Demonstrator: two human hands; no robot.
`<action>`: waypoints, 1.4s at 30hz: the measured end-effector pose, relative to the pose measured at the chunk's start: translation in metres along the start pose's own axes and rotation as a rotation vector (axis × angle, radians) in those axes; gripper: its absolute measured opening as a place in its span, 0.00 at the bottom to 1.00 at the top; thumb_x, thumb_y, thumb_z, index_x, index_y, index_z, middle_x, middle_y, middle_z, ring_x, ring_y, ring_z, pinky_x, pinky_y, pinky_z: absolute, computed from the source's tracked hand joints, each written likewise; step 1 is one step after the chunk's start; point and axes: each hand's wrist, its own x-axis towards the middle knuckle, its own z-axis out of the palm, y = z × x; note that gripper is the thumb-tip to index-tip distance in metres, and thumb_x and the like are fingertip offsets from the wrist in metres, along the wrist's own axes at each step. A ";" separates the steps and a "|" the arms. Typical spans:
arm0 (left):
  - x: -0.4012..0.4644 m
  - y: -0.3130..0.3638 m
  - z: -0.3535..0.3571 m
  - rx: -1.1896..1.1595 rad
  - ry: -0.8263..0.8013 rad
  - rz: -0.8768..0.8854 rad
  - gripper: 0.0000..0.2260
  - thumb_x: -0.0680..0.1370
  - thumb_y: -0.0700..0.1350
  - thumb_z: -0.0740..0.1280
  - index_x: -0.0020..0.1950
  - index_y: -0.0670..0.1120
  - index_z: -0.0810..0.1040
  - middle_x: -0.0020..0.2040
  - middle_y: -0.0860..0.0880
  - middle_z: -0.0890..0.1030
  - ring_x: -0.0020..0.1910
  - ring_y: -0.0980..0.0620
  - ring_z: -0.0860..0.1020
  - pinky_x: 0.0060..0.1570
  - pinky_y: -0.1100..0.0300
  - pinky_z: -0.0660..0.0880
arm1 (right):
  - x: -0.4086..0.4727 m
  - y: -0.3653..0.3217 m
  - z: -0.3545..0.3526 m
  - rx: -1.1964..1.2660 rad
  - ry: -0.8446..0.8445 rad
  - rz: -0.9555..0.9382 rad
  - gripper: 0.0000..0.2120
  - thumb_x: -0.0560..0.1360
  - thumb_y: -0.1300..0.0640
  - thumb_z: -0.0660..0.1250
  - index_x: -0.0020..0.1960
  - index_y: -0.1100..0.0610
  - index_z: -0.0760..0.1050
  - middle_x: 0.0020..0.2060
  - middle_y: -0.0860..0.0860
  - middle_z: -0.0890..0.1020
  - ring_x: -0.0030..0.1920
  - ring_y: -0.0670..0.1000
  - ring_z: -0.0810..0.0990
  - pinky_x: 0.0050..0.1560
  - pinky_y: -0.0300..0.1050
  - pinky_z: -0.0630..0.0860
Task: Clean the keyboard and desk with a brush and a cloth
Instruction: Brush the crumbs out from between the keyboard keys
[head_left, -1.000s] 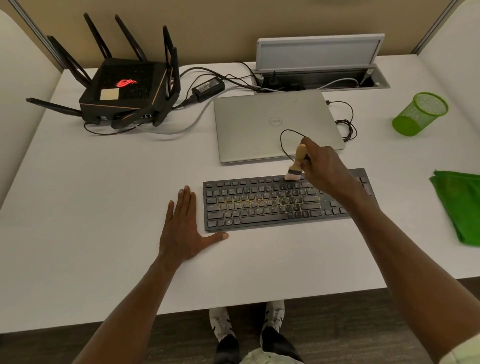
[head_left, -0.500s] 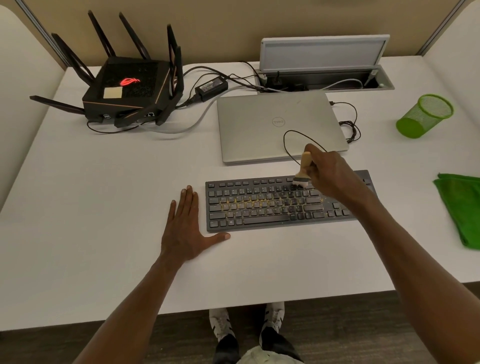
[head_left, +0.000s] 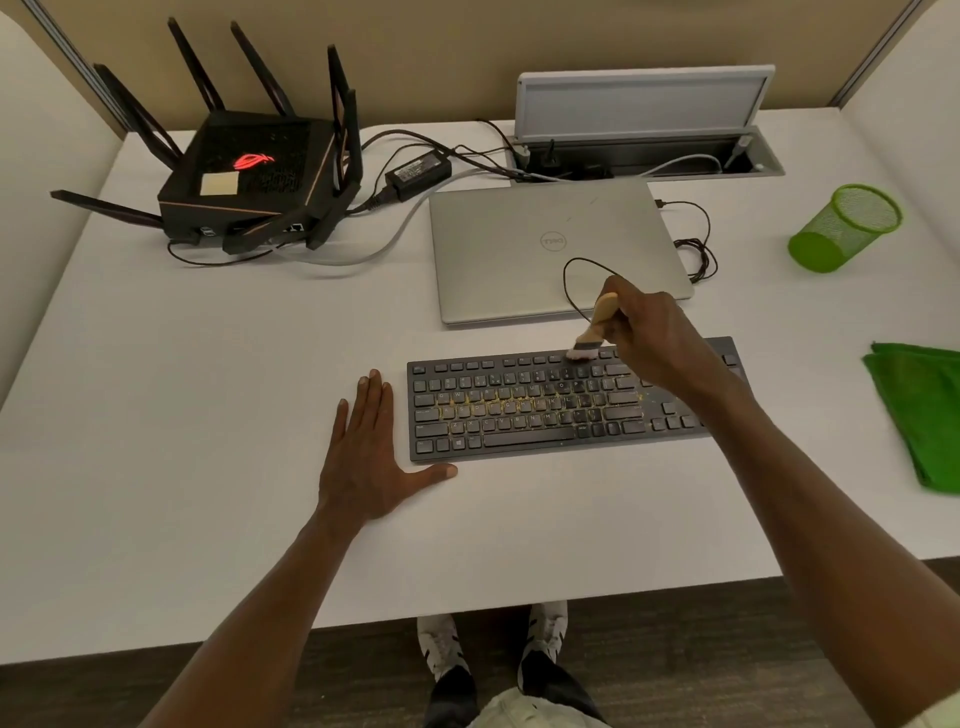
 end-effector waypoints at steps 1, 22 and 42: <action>0.000 0.000 0.000 -0.003 0.001 -0.002 0.65 0.63 0.87 0.48 0.83 0.40 0.45 0.83 0.45 0.38 0.82 0.51 0.36 0.81 0.48 0.40 | 0.001 -0.002 0.002 0.031 0.006 0.002 0.04 0.78 0.69 0.62 0.49 0.61 0.71 0.32 0.46 0.77 0.31 0.36 0.77 0.28 0.29 0.65; -0.001 0.002 -0.001 -0.005 0.014 -0.003 0.64 0.64 0.86 0.50 0.83 0.39 0.46 0.83 0.45 0.39 0.82 0.51 0.37 0.81 0.47 0.42 | -0.012 0.016 -0.009 -0.128 0.075 0.153 0.06 0.77 0.69 0.62 0.52 0.61 0.70 0.37 0.51 0.77 0.30 0.47 0.72 0.28 0.34 0.62; -0.001 0.000 0.000 0.004 0.010 -0.002 0.64 0.64 0.87 0.48 0.83 0.39 0.45 0.83 0.45 0.39 0.82 0.51 0.37 0.81 0.47 0.41 | -0.006 -0.001 0.001 -0.168 0.081 0.339 0.10 0.77 0.63 0.61 0.57 0.65 0.66 0.38 0.58 0.74 0.37 0.61 0.75 0.29 0.44 0.67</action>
